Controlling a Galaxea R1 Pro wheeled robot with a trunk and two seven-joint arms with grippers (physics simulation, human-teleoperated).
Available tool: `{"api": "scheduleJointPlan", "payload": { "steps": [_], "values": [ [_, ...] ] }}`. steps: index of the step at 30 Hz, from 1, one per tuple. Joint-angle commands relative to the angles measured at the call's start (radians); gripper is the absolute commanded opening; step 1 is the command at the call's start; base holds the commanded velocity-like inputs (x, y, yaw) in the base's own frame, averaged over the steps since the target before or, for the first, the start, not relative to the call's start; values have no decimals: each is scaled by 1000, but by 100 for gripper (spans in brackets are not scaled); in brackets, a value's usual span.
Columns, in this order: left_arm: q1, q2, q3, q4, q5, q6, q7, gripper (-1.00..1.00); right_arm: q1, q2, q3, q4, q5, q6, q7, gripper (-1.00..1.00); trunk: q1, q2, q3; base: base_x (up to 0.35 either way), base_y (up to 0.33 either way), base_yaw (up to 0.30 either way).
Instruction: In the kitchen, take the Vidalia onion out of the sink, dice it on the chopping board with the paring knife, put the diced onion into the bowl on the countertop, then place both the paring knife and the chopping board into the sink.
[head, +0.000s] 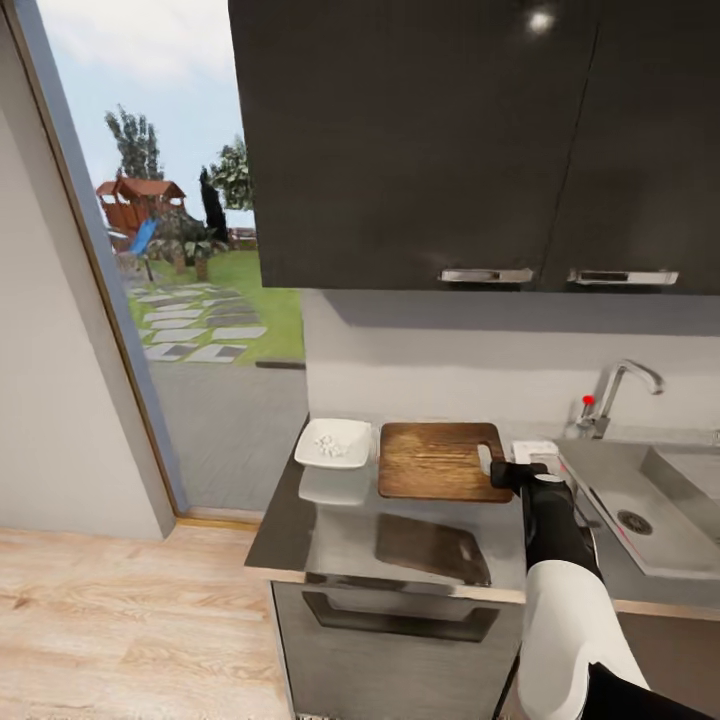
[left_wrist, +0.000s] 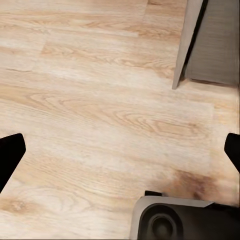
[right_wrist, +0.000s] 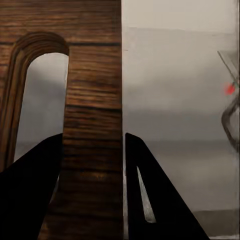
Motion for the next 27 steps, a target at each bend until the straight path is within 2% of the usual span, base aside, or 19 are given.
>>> {"api": "scheduleJointPlan", "payload": {
  "steps": [1,9,13,15,17,27],
  "values": [
    [0,1,-8,-2,5,-1,9,100,-1,1,-4,0,7,1,10,-100,0,-2,-1,-206,-265,-3],
    [0,1,-8,-2,5,-1,9,100,-1,1,-4,56,6,-4,12,-100,0,-2,-1,-73,-296,0],
    [-1,1,-8,2,6,0,9,100,-1,1,-4,66,-6,-5,12,-100,0,-2,-1,79,-307,0],
    [-1,1,-8,6,5,1,9,100,-1,1,-4,70,-34,-4,11,-100,0,-2,-1,131,-293,0],
    [-1,0,-8,9,5,1,9,100,-1,1,-3,75,-44,-5,12,-100,0,-2,-1,143,-290,0],
    [-1,0,-8,12,5,1,9,100,-1,1,-4,84,-52,-6,6,-100,0,-2,-1,73,-299,0]
  ]
}}
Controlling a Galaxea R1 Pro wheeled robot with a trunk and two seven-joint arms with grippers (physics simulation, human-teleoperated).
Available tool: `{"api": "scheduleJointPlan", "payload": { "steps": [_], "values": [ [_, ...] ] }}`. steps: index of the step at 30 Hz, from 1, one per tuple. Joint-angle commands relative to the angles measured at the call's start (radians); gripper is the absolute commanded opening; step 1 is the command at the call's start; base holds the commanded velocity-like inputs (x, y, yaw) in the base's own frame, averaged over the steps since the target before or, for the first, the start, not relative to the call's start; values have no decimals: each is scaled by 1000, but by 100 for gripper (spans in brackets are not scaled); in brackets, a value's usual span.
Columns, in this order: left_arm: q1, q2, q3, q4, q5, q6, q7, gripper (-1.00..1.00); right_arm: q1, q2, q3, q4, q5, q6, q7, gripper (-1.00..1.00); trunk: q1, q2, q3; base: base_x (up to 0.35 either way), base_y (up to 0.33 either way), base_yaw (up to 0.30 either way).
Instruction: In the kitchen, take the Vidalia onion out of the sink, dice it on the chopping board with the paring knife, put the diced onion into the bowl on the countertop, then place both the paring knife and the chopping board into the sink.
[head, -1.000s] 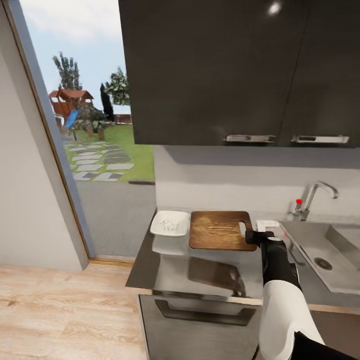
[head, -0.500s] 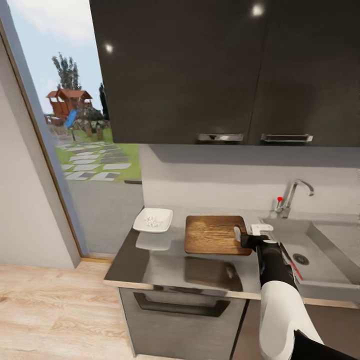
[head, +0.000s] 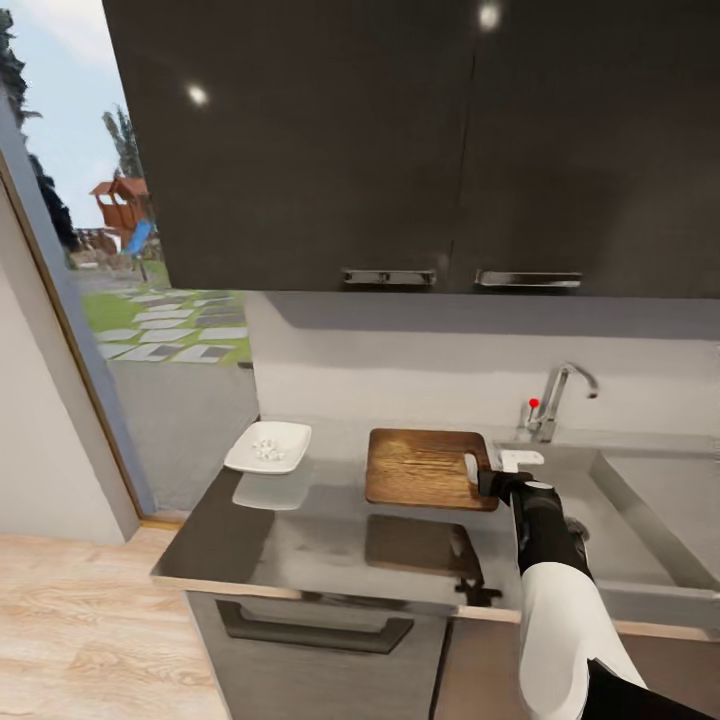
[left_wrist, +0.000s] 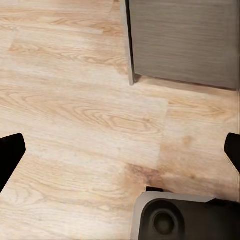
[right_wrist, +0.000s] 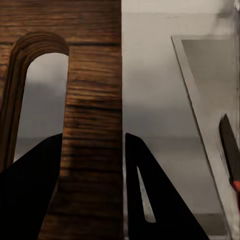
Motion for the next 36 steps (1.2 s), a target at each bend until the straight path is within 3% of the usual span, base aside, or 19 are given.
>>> {"api": "scheduleJointPlan", "payload": {
  "steps": [1,12,17,18,20,21,23,27,30,32,33,34,36],
  "values": [
    [0,2,-9,-2,5,-2,8,100,-1,1,-5,-2,6,2,8,-100,1,-2,-1,5,-310,0],
    [0,2,-9,-2,5,-3,8,100,-1,1,-7,-1,6,3,-12,-100,1,-2,-1,1,-316,0],
    [0,2,-9,-3,5,-3,8,100,-1,1,-7,-1,-11,6,-138,-100,1,-2,-1,0,-317,0],
    [0,2,-9,-4,5,-3,8,100,-1,1,-11,-1,-80,8,-261,-100,1,-2,-1,0,-317,0],
    [0,2,-9,-4,5,-3,8,100,-1,1,-13,2,-156,9,-371,-100,1,-2,-1,0,-317,0],
    [0,2,-9,-4,5,-3,8,100,-1,1,-15,17,-242,8,-506,-100,1,-2,-1,0,-317,0],
    [0,2,-9,-4,5,-3,8,100,-1,1,-15,45,-349,4,-666,-100,1,-2,-1,0,-317,0],
    [0,2,-9,-4,5,-3,8,100,-1,1,-15,64,-479,2,-788,-100,1,-2,-1,0,-231,0],
    [0,2,-9,-4,5,-4,9,100,-1,1,-18,67,-504,2,-827,-100,1,-2,-1,0,-49,0],
    [0,2,-9,-5,5,-4,9,100,-1,1,-18,66,-537,2,-893,-100,1,-2,-1,0,-10,0],
    [0,2,-9,-5,5,-4,9,100,-1,1,-18,66,-569,2,-930,-100,1,-2,-1,0,-5,0],
    [0,2,-9,-5,5,-5,9,100,-1,1,-17,63,-643,0,-1002,-100,1,-2,-1,0,-3,0],
    [0,2,-9,-5,5,-5,8,100,-1,1,-15,57,-741,-2,-1099,-100,1,-2,-1,0,-1,0]
  ]
}}
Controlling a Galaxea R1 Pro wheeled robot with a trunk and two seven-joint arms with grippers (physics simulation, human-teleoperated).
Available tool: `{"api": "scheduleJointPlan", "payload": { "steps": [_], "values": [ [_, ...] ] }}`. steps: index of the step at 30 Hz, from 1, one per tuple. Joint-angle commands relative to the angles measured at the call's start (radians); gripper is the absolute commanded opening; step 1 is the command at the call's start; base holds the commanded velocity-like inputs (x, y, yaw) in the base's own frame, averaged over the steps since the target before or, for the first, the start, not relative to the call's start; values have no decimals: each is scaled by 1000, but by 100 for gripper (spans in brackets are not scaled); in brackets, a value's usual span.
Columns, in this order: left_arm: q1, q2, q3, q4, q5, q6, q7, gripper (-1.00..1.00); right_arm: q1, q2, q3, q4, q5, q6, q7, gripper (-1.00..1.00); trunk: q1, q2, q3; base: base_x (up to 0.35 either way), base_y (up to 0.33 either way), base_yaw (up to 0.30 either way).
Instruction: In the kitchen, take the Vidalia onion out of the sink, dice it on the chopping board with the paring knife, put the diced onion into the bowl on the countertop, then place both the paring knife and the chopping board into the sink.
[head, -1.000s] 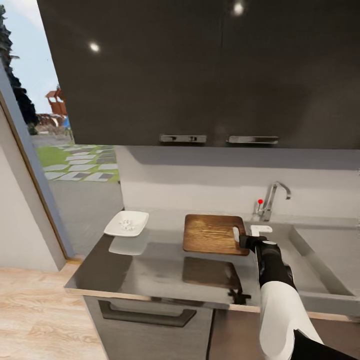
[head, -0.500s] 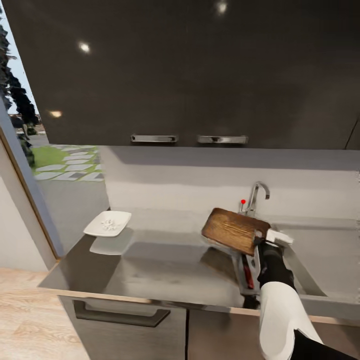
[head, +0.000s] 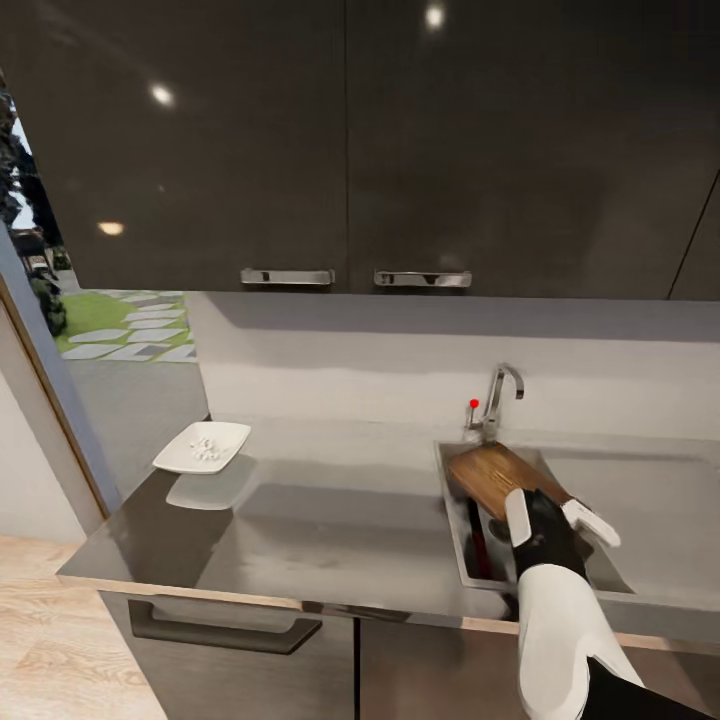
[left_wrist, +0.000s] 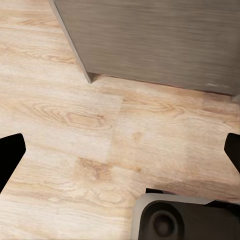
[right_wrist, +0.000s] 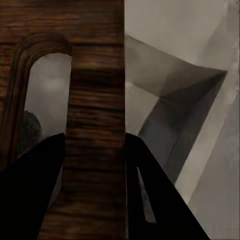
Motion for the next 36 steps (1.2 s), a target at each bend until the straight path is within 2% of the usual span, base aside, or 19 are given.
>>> {"api": "scheduleJointPlan", "payload": {
  "steps": [1,2,4,6,11,20,26,32,36],
  "values": [
    [0,1,-9,-2,5,-2,8,100,-1,1,0,-6,-55,-3,-50,-100,1,-1,-1,0,0,0],
    [0,1,-9,-3,5,-2,8,100,-1,1,1,-19,-99,-16,-115,-100,1,-1,-1,0,0,0],
    [0,1,-9,-3,5,-3,8,100,-1,1,3,-29,-128,-58,-179,-100,1,-1,-1,0,0,0],
    [0,1,-9,-4,5,-3,8,100,-1,1,5,-34,-142,-108,-236,-100,1,-1,-1,0,0,0],
    [0,1,-9,-4,5,-2,8,100,-1,1,8,-38,-148,-136,-332,-100,1,-1,-1,96,0,0],
    [0,1,-10,-4,5,-3,8,100,-1,1,9,-39,-153,-137,-347,-100,1,-1,-2,299,0,0],
    [0,1,-9,-5,5,-3,8,100,-1,1,10,-39,-239,-135,-345,-100,1,-1,-10,50,0,0],
    [0,1,-9,-4,5,-2,8,100,-1,1,11,-39,-251,-135,-344,-100,1,-1,-19,20,0,0],
    [0,1,-9,-5,5,-1,8,100,-1,1,12,-38,-251,-135,-342,-100,1,-1,-26,250,0,0]
  ]
}}
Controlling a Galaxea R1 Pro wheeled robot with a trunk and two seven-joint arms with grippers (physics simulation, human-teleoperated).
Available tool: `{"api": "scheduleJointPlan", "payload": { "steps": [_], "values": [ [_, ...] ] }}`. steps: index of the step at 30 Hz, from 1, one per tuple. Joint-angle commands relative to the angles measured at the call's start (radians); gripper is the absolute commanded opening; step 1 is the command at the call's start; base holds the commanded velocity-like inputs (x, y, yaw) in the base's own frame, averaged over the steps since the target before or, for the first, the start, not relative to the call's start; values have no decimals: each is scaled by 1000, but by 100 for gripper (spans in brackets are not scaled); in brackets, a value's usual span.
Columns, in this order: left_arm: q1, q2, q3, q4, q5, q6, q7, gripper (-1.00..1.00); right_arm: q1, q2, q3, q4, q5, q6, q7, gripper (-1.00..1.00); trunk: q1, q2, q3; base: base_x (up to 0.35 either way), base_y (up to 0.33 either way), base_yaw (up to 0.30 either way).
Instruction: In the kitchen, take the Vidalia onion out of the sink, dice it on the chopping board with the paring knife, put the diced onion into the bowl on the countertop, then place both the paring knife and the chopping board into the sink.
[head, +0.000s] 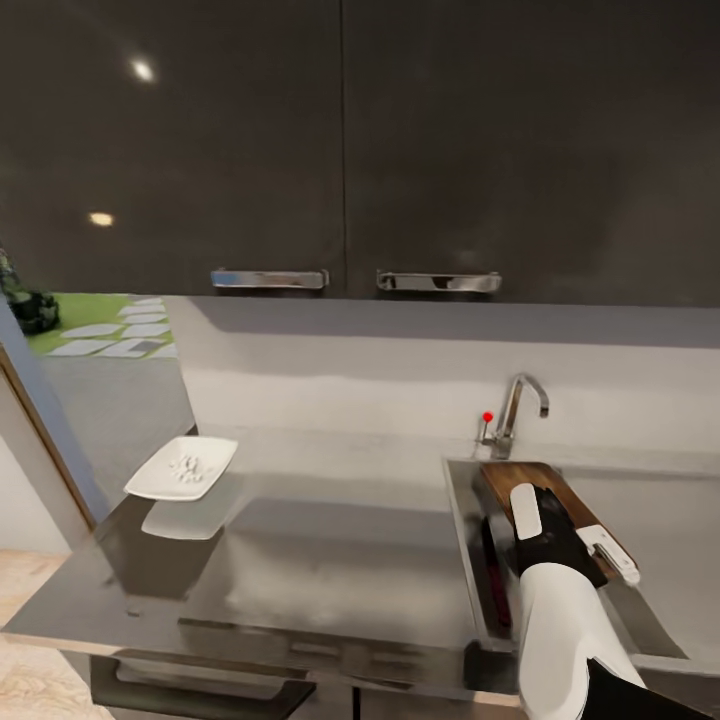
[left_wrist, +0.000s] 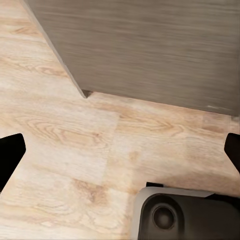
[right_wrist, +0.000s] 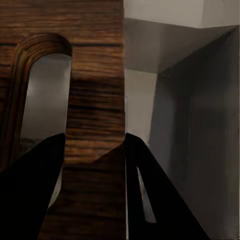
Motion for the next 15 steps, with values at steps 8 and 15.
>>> {"api": "scheduleJointPlan", "payload": {
  "steps": [8,15],
  "values": [
    [0,1,-8,-1,4,-1,8,100,-1,1,-1,-2,-4,10,1,-100,1,-2,-15,173,0,0],
    [0,1,-8,-1,4,-1,8,100,-1,1,-1,-2,-5,11,2,-100,1,-2,-26,6,0,0]
  ]
}}
